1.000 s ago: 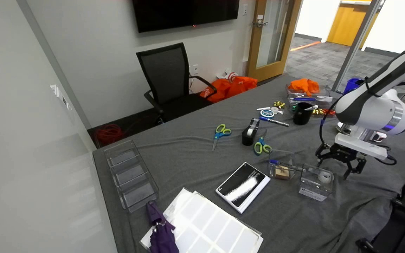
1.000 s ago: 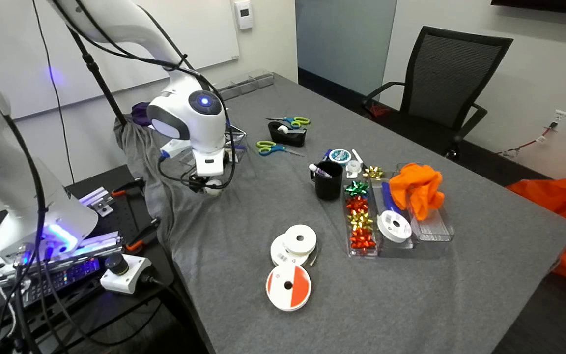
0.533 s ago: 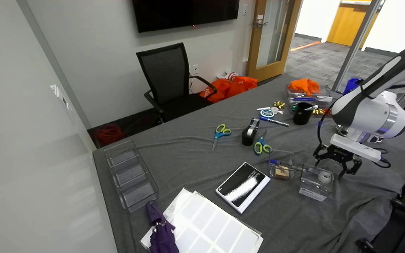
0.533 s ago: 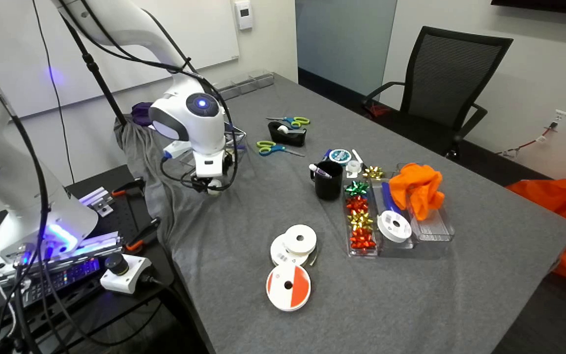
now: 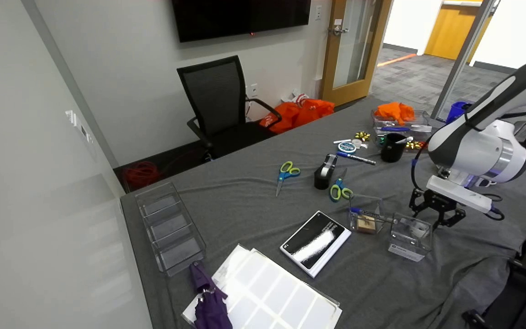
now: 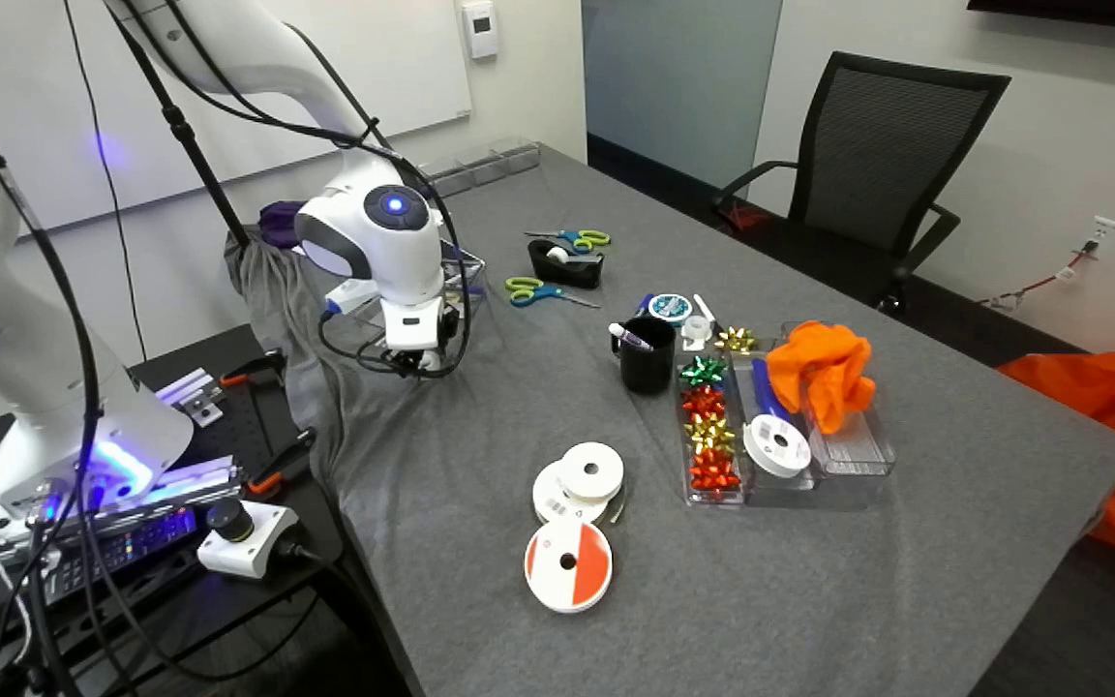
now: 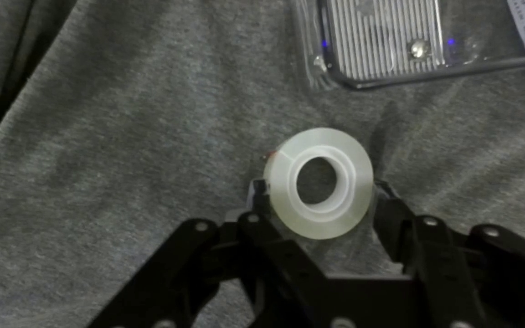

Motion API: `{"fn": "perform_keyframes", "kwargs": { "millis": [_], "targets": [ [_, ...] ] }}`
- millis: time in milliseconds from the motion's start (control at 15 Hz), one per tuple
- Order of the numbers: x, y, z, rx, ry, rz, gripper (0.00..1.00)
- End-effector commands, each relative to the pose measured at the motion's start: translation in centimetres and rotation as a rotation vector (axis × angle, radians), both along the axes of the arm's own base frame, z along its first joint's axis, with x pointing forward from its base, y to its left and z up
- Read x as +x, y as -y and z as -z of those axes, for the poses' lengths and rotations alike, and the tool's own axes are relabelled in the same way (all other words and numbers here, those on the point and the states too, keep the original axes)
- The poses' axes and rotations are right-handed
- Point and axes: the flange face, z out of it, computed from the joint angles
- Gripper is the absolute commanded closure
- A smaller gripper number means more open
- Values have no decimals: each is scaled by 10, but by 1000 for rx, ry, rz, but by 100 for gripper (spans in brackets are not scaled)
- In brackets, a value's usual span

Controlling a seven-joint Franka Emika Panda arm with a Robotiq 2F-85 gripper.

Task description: Put the sellotape in the clear container at the front of the table.

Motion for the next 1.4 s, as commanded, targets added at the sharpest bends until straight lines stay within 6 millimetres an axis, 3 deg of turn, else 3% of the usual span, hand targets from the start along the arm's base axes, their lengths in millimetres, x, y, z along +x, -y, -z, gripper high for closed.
{"fn": "perform_keyframes", "kwargs": {
  "millis": [0,733,1333],
  "targets": [
    [-1,0,3,-9,0,-1,69],
    [-26,24,-48,78,-30,-85,69],
    [-32,26,-103,174,-24,-118,69]
  ]
}}
